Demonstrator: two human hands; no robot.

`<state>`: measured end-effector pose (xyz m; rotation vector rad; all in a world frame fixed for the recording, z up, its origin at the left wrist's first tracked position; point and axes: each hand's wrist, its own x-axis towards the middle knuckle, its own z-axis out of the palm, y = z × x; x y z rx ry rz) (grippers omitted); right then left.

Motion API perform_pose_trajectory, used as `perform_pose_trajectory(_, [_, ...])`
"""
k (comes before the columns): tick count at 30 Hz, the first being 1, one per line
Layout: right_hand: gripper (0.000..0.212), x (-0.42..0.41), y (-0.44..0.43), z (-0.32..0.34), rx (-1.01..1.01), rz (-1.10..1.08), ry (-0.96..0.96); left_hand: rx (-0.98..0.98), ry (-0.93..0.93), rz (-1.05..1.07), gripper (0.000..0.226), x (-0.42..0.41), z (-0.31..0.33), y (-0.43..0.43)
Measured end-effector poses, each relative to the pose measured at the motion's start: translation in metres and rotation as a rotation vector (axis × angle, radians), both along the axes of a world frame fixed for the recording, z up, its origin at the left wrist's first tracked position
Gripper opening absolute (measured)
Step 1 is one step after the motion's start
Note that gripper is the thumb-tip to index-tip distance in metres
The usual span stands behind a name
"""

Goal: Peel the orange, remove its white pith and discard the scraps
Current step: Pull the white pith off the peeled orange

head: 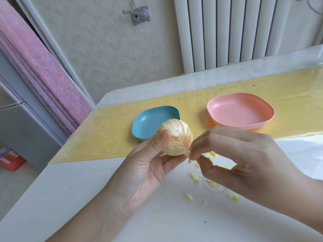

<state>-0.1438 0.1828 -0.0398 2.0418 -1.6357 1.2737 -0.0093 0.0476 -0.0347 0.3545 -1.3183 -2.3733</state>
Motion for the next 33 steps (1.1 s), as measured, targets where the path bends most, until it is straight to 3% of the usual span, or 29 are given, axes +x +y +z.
perform_pose_trajectory(9, [0.022,-0.009,0.0,-0.002,0.144,-0.044,-0.089,0.077,0.016,-0.034,0.043,-0.002,0.003,-0.01])
perform_pose_trajectory(15, [0.028,-0.012,-0.004,-0.009,0.181,-0.266,-0.107,0.114,0.009,-0.05,0.051,-0.001,0.003,-0.012])
perform_pose_trajectory(26, [0.042,-0.011,-0.005,-0.016,0.344,-0.269,0.017,0.163,0.01,-0.073,0.052,0.0,0.005,-0.012])
perform_pose_trajectory(29, [0.019,-0.012,-0.003,-0.013,0.371,-0.263,0.051,0.165,0.013,-0.081,0.05,0.001,0.004,-0.012])
perform_pose_trajectory(31, [0.043,-0.014,-0.003,-0.011,0.407,-0.218,0.05,0.159,0.011,-0.081,0.051,0.0,0.004,-0.012])
perform_pose_trajectory(33, [0.046,-0.014,-0.004,-0.009,0.368,-0.21,0.044,0.149,0.007,-0.074,0.052,0.0,0.004,-0.012])
